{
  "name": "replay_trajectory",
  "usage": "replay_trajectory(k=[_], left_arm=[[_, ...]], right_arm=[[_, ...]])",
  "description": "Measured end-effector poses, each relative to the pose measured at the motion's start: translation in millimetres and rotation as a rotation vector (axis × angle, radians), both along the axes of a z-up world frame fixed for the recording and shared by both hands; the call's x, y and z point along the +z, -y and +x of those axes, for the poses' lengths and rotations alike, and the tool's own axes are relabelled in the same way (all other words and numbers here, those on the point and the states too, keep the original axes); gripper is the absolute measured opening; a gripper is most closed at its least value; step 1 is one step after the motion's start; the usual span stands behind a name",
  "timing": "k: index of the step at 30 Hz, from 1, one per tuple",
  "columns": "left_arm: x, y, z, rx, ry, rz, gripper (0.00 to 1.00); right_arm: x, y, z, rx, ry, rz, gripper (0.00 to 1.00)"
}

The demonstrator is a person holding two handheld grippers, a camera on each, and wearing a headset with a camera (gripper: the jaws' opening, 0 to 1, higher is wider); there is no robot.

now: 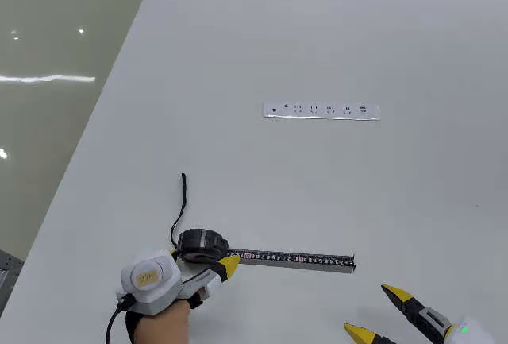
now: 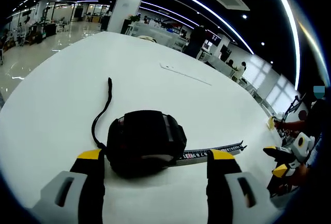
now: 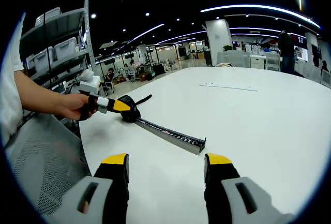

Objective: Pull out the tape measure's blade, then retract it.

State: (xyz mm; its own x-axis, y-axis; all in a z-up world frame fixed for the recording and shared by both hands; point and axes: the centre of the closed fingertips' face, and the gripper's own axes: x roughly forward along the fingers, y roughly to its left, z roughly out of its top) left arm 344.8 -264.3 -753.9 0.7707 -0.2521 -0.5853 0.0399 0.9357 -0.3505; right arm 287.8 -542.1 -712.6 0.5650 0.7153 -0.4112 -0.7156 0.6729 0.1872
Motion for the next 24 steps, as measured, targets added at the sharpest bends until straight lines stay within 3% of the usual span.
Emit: replay_trajectory(k=[9, 24], left_arm=[[1.5, 3.9, 3.0, 0.002, 0.003, 0.001, 0.8], [1.2, 2.9, 7.5, 0.081, -0.014, -0.002, 0.82]], right_arm=[[-0.1, 1.0, 0.4, 0.0, 0.001, -0.01, 0.58], [-0.5, 1.1, 0.3, -0.006, -0.002, -0.004, 0.57]])
